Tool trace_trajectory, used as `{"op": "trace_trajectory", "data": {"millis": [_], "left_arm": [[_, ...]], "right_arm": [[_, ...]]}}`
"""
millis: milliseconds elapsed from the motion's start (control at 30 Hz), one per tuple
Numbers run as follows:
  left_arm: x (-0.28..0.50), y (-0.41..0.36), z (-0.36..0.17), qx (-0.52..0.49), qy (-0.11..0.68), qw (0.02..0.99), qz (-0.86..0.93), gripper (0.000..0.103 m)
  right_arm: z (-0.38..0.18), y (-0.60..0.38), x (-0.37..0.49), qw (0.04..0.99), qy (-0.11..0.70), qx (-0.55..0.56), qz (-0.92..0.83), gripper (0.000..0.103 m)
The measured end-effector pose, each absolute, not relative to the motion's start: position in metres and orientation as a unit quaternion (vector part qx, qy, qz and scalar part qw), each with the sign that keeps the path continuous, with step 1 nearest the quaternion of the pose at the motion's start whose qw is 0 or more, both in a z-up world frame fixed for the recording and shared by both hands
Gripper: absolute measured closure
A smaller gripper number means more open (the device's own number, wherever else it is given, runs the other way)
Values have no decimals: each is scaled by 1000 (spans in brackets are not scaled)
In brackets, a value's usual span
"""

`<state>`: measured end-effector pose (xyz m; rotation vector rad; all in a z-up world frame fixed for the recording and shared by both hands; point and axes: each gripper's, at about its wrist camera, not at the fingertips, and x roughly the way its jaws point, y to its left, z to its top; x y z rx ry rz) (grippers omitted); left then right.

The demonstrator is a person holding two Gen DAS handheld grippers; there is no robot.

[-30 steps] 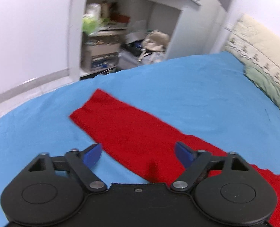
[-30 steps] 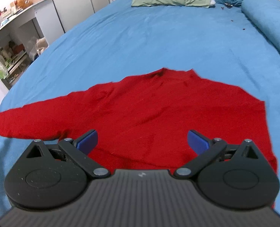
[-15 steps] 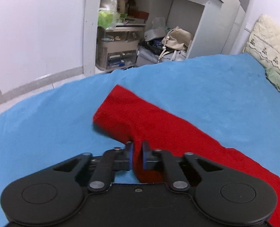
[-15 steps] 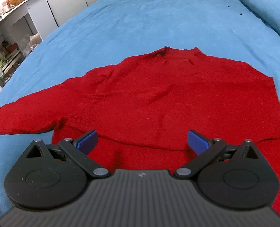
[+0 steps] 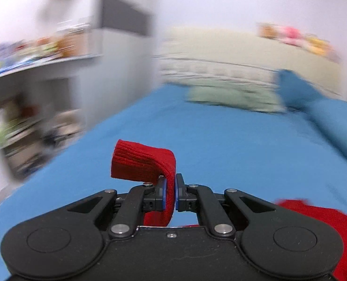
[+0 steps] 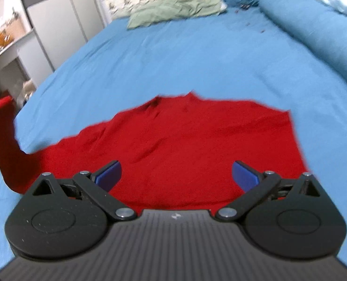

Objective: Fold small clothes
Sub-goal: 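Lift the sleeve with the left tool, lay it across the body, open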

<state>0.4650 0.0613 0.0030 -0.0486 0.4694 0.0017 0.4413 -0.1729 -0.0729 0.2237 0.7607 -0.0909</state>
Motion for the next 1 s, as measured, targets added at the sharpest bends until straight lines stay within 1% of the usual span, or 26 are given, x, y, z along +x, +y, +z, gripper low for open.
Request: {"op": "trace_trajectory", "data": {"millis": [100,167,267,367,433,533,600,633,667,733,767,867,1000], "left_arm": [[467,-22,-1,-19,243,966,-86,96],[469,-68,-19,-14,263,957,-124,96],[471,-129,-65,5,317,934,-162,96],[469,-167,-113,22,377,908,-180,96],[464,-180,-136,31,400,898,-182,96],[459,-185,-142,32,397,901,-173,92],[457,-185,-137,26,402,898,-177,72],[457,-186,-136,25,402,897,-182,56],[453,-183,-131,29,400,898,-183,46],[447,-169,-119,44,389,904,-174,37],[446,-160,-114,50,386,906,-168,35],[445,-125,-102,62,382,911,-141,33],[449,-79,-102,69,389,914,-95,32]], "right_arm": [[-60,-204,434,924,357,118,-65,0],[-56,-226,428,924,352,124,-78,0],[-61,-257,418,922,356,123,-93,0],[-76,-281,410,916,370,122,-97,0],[-87,-294,407,911,380,124,-97,0],[-100,-307,404,905,395,131,-91,0],[-104,-310,404,903,398,134,-87,0],[-104,-309,405,904,397,135,-84,0],[-103,-309,407,905,395,136,-80,0],[-99,-306,413,909,390,131,-70,0],[-96,-300,418,911,387,125,-63,0],[-92,-275,438,912,396,101,-26,0],[-108,-218,468,908,416,53,21,0]]}}
